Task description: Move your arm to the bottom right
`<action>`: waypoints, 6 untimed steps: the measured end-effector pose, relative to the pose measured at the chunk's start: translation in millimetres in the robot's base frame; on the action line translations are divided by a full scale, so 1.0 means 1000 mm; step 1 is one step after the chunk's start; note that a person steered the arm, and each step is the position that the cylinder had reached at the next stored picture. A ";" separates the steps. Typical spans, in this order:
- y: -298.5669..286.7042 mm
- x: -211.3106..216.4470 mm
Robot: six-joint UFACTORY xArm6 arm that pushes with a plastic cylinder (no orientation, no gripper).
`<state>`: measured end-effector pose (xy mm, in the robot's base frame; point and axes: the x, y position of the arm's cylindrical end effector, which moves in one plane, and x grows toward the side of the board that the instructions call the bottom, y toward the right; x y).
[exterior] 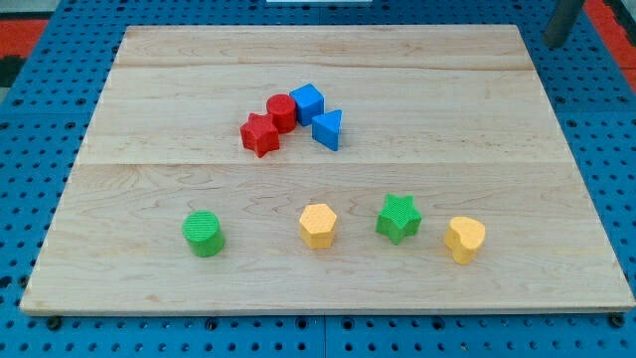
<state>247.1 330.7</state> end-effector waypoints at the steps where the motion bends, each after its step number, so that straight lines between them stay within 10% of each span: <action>1: -0.009 0.041; 6: -0.098 0.266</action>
